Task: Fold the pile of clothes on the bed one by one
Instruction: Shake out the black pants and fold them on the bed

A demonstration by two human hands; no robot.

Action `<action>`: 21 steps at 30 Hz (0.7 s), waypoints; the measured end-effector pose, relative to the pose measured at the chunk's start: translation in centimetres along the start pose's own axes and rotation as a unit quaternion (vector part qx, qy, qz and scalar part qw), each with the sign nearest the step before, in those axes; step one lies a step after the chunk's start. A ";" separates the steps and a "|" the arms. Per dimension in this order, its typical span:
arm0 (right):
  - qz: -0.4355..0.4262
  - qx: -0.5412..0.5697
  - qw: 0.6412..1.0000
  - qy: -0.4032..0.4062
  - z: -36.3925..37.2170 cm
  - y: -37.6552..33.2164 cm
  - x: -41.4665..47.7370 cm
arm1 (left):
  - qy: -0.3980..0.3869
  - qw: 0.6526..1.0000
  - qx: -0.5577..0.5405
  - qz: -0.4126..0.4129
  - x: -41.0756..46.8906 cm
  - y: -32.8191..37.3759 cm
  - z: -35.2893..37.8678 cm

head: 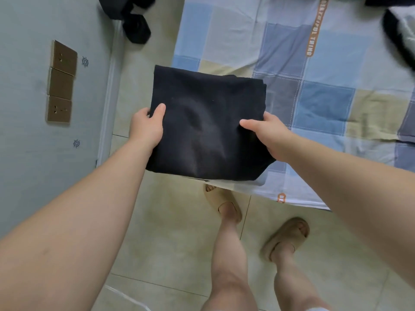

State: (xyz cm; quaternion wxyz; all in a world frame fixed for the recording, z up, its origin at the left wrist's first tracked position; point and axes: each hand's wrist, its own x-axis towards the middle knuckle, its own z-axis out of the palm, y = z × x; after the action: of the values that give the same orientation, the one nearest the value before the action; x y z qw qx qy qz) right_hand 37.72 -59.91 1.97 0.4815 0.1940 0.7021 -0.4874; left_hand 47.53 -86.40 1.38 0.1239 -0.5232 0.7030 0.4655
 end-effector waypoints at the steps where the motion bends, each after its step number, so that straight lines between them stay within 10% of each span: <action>1: 0.000 -0.018 1.000 0.008 0.3 0.2 0.5 | -0.008 1.000 0.010 0.007 0.7 -0.5 -0.1; 5: -0.027 -0.163 0.979 0.117 0.7 1.1 0.8 | -0.040 0.994 0.094 0.047 1.2 -1.6 -0.1; 8: -0.193 -0.418 0.856 0.236 1.5 1.5 -0.4 | 0.093 0.933 0.267 0.223 -0.3 -1.1 0.1; 14: -0.273 -0.584 0.747 0.164 5.4 2.7 1.5 | 0.021 0.792 0.473 0.385 0.9 -1.3 4.0; 21: -0.237 -0.632 0.723 0.147 6.1 4.8 8.1 | 0.025 0.787 0.483 0.384 5.2 -5.0 7.2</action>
State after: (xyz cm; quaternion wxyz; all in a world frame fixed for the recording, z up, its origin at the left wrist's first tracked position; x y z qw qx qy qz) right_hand 40.49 -64.68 -7.82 0.2513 -0.2591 0.9326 0.0060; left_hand 47.36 -84.12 -8.54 0.1542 -0.0933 0.9817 0.0612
